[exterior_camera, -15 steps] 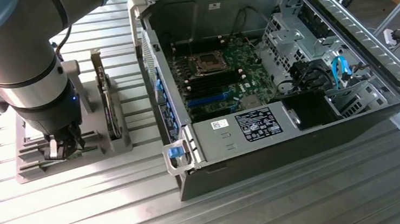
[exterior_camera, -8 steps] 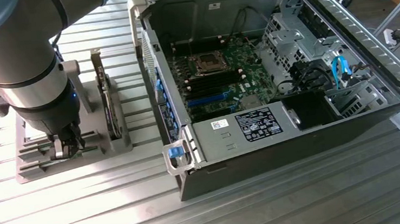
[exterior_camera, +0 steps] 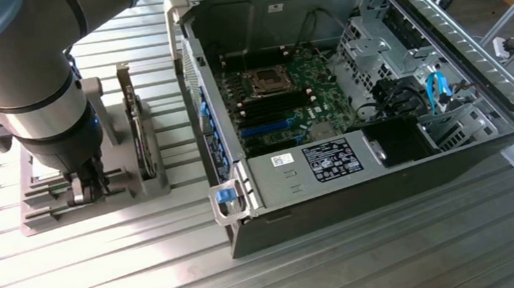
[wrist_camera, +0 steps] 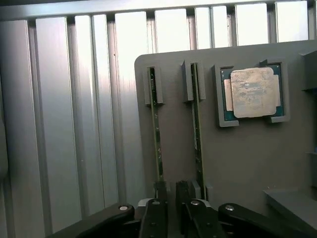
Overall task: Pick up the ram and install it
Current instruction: 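Pick up the ram and move it above insertion slot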
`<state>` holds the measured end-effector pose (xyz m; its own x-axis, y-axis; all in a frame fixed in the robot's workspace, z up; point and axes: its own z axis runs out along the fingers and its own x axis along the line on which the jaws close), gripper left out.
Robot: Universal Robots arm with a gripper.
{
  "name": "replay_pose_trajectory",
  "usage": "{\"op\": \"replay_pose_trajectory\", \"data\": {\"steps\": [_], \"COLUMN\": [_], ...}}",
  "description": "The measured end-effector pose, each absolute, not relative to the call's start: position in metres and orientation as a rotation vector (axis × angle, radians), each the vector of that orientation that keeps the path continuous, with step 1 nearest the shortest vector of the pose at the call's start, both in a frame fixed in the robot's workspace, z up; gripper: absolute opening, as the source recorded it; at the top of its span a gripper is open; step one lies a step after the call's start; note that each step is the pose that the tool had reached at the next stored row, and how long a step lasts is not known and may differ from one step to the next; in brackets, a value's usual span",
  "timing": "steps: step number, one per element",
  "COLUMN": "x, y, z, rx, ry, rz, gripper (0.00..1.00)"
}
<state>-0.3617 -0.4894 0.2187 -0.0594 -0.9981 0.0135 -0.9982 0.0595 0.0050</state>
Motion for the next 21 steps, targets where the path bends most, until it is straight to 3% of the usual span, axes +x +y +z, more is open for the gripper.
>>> {"op": "replay_pose_trajectory", "data": {"steps": [3,21], "x": [-0.362,-0.387], "y": [-0.489,-0.492], "z": [0.219,0.217], "rx": [2.145,2.148], "ry": [-2.277,-2.276], "rz": [0.009,0.008], "gripper": [0.36,0.36]}}
